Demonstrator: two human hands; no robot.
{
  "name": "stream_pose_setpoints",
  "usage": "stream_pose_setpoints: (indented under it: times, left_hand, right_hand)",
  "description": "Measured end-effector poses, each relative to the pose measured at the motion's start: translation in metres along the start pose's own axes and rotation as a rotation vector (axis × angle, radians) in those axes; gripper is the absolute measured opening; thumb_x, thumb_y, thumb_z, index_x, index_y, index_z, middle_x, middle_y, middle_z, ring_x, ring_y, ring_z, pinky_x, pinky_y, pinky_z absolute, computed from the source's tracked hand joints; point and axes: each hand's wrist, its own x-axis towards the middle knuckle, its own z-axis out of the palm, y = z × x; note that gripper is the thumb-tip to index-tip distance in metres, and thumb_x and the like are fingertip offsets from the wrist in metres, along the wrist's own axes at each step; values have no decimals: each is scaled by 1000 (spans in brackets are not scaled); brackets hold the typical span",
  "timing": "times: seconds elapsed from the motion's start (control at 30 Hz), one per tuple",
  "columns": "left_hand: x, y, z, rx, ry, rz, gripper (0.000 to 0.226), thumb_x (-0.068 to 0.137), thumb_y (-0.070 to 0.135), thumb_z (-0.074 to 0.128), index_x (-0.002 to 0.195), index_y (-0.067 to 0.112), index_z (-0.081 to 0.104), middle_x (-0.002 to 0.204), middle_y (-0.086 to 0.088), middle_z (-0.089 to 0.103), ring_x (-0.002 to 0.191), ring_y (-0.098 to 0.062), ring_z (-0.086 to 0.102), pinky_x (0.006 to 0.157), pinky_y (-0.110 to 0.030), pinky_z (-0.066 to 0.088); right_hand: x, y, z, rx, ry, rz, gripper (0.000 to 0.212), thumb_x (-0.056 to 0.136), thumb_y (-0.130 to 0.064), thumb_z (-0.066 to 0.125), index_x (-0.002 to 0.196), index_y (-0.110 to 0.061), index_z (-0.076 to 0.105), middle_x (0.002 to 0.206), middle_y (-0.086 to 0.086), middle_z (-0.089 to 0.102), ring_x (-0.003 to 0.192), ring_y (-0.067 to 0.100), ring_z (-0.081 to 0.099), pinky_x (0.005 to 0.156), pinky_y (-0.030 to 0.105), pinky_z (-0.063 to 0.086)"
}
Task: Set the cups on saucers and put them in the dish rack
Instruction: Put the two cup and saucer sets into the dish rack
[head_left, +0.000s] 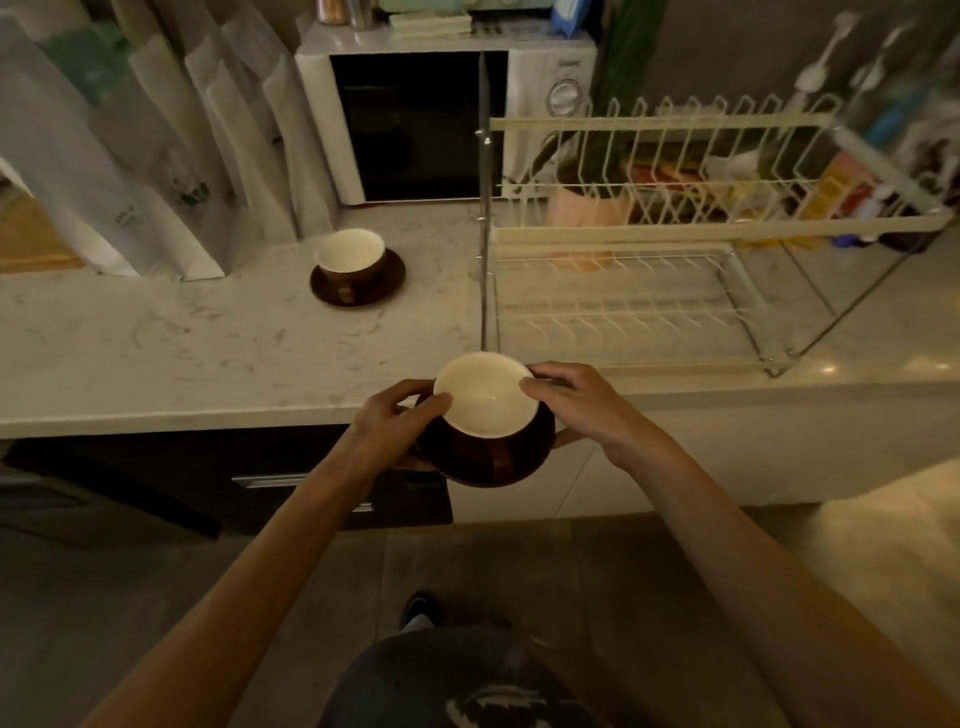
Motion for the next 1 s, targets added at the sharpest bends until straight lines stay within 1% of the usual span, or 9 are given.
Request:
stream_pose_setpoints:
  times: [0.1, 0.23, 0.37, 0.5, 0.6, 0.67, 0.77, 0.83, 1.0]
  left_hand:
    - [1, 8, 28, 25, -30, 47, 24, 92, 36, 58, 115, 36, 53, 97, 7, 56, 88, -14, 60, 57, -26, 59]
    - [5, 24, 60, 49, -62, 101, 37, 93, 36, 56, 129, 29, 49, 97, 7, 57, 88, -11, 59, 61, -29, 61]
    - [14, 44, 85, 49, -96, 114, 43, 92, 35, 58, 133, 24, 50, 113, -6, 58, 103, -19, 60, 70, -36, 62]
    - [29, 64, 116, 47, -111, 102, 44, 91, 35, 60, 132, 23, 53, 122, -10, 58, 112, -24, 59, 73, -41, 62]
    - [45, 79, 135, 43, -120, 91, 44, 90, 36, 61, 132, 23, 54, 122, -12, 60, 110, -25, 61, 74, -43, 61]
    - [58, 88, 146, 34, -137, 88, 44, 89, 37, 63, 130, 23, 55, 123, -12, 60, 107, -23, 62, 73, -41, 62]
    - [82, 101, 159, 29, -154, 78, 44, 87, 39, 65, 128, 25, 57, 124, -9, 60, 99, -18, 62, 67, -37, 62]
    - [98, 109, 166, 25, -170, 67, 46, 86, 40, 66, 128, 25, 57, 125, -9, 60, 102, -19, 63, 65, -36, 62]
    - [132, 124, 183, -14, -199, 34, 48, 86, 37, 67, 130, 24, 56, 127, -8, 59, 103, -22, 64, 68, -38, 62]
  right_hand:
    - [-11, 6, -26, 6, 48, 15, 31, 97, -26, 54, 127, -23, 62, 108, -6, 60, 98, 15, 58, 79, 44, 61]
    - [-19, 13, -57, 19, 115, 6, 32, 98, -25, 54, 129, -21, 60, 99, -15, 58, 85, 4, 56, 70, 33, 60]
    - [-21, 16, -84, 45, 223, 48, 33, 98, -26, 54, 131, -22, 59, 108, -5, 57, 96, 14, 55, 72, 34, 57]
    - [-19, 22, -112, 83, 289, 51, 28, 99, -27, 53, 125, -24, 63, 103, -8, 59, 97, 15, 56, 74, 37, 55]
    - [-11, 27, -133, 105, 335, 48, 24, 99, -27, 52, 120, -26, 64, 98, -11, 59, 88, 8, 56, 81, 42, 55]
    - [-3, 28, -146, 115, 375, 59, 21, 99, -27, 51, 116, -27, 63, 94, -14, 58, 84, 6, 55, 81, 42, 54]
    - [12, 25, -164, 112, 416, 78, 22, 99, -28, 51, 117, -27, 65, 105, -6, 61, 97, 17, 56, 79, 40, 53]
    - [23, 23, -174, 109, 435, 83, 26, 100, -28, 50, 121, -24, 65, 113, -1, 58, 103, 20, 54, 83, 42, 51]
    - [51, 25, -196, 113, 472, 63, 29, 101, -25, 49, 123, -16, 64, 109, 3, 59, 100, 20, 55, 80, 35, 45]
